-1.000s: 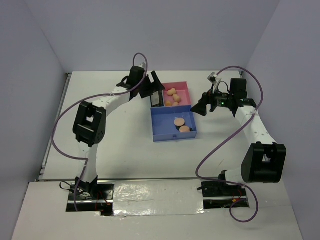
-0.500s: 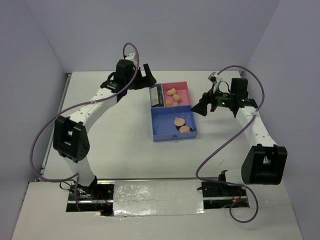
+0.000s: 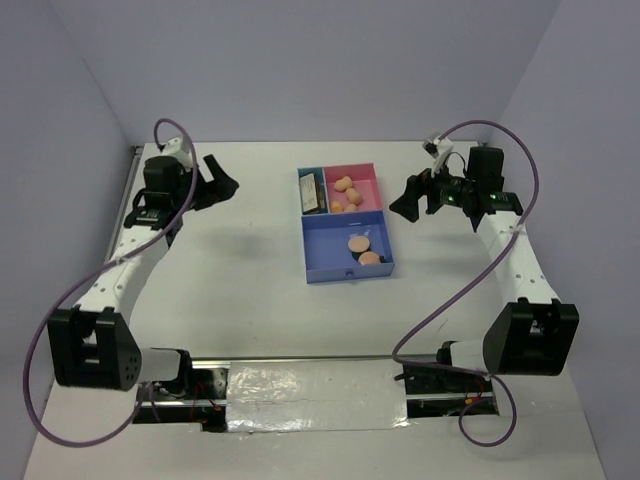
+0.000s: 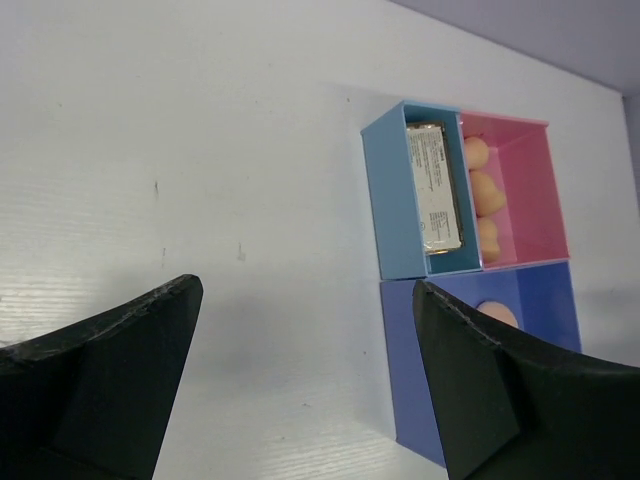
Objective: Organize the makeup
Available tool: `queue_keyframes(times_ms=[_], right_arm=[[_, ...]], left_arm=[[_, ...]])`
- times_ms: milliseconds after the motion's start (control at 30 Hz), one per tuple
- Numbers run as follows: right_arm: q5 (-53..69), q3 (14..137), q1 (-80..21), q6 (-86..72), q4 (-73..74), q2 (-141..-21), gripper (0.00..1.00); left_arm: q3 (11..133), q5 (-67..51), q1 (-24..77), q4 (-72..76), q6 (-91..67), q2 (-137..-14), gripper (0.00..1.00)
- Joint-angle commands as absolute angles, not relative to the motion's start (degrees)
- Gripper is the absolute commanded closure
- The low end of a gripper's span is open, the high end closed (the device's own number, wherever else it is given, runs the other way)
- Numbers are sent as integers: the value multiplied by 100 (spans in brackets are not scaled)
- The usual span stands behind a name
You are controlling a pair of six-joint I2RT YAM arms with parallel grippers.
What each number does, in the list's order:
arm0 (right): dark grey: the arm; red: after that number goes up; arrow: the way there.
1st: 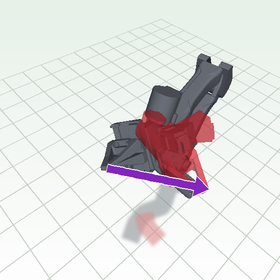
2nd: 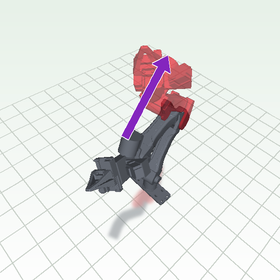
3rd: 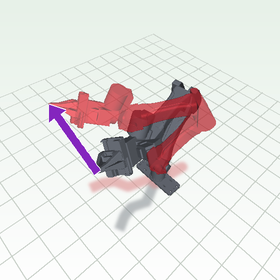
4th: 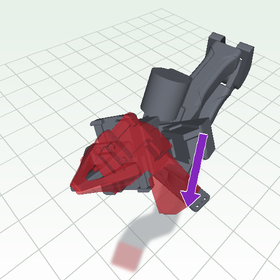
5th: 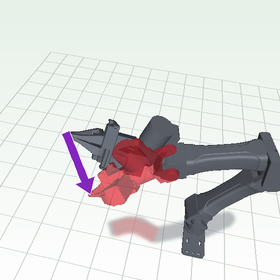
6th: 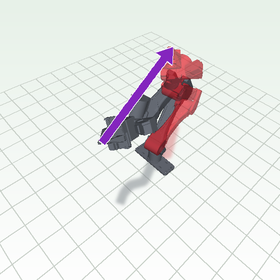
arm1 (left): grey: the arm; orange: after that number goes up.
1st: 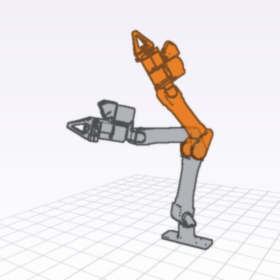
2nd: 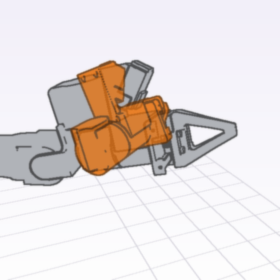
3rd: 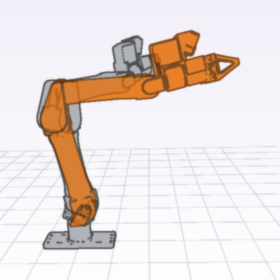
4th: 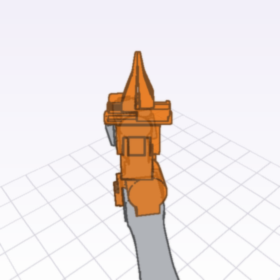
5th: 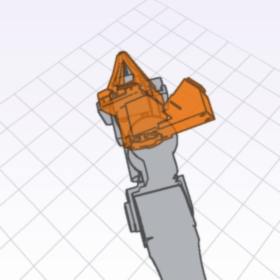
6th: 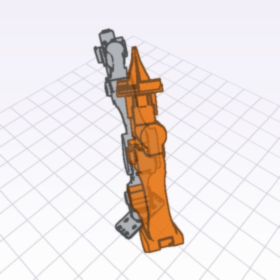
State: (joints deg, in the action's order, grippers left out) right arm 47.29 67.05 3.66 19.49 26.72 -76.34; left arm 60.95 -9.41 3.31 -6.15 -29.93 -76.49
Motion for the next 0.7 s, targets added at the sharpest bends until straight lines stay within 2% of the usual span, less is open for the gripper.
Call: queue_keyframes(times_ms=[0, 133, 433, 567, 667], right_arm=[[4079, 7101, 404, 1740, 2698, -7278, 1], [4095, 7032, 404, 2011, 2716, -6910, 0], [3675, 6672, 404, 1504, 2235, -6531, 0], [2405, 6329, 404, 338, 1566, -6346, 0], [1891, 6284, 404, 53, 1468, -6346, 0]], left_arm=[[5654, -1765, -182, 183, -2874, -7094, 1], [5213, -2600, -632, 588, -3041, -6742, 1], [4685, -2944, -738, 571, -2681, -6082, 1], [4597, -3094, -738, 475, -2514, -5898, 1], [4544, -3111, -747, 361, -2418, -5757, 1]])
